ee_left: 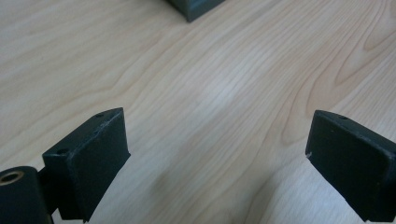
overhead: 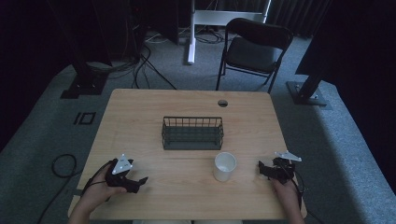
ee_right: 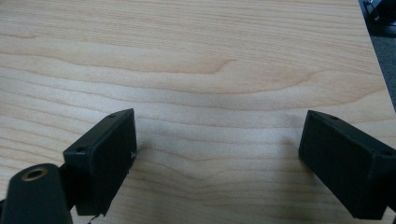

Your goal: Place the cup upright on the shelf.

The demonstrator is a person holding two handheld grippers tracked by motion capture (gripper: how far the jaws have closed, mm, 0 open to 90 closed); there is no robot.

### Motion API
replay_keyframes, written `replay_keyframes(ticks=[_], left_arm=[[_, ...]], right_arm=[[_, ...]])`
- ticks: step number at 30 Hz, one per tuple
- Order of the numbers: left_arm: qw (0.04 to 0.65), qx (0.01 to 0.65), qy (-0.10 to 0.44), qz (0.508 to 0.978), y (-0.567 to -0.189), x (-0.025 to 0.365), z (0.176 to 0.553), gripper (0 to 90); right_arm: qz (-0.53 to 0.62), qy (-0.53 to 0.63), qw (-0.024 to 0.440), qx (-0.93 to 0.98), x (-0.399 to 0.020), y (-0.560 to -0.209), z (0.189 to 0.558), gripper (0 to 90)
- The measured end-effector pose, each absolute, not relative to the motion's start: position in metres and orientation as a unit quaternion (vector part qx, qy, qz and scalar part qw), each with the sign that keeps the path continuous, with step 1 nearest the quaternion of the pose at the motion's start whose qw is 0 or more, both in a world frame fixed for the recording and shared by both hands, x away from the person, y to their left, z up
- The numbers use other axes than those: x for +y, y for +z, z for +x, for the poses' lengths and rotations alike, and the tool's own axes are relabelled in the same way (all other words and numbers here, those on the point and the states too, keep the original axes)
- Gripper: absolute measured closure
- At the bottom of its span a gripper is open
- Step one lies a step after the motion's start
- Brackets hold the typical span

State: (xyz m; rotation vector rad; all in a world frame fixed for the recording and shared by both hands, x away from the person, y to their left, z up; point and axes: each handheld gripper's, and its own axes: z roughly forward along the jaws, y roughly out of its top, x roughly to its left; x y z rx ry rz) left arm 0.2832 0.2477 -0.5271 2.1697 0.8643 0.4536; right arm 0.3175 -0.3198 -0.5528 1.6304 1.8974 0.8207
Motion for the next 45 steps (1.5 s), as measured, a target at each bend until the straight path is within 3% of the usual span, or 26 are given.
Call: replay_keyframes(ticks=[24, 45], left_arm=[[0.428, 0.264, 0.155, 0.850, -0.505, 0.176, 0.300, 6.0], [0.439, 0.198, 0.118, 0.869, -0.501, 0.102, 0.312, 6.0]], right_arm=[[0.599, 0.302, 0.252, 0.698, -0.320, -0.553, 0.318, 10.8], [0.600, 0.302, 0.252, 0.697, -0.320, -0.553, 0.318, 10.8]])
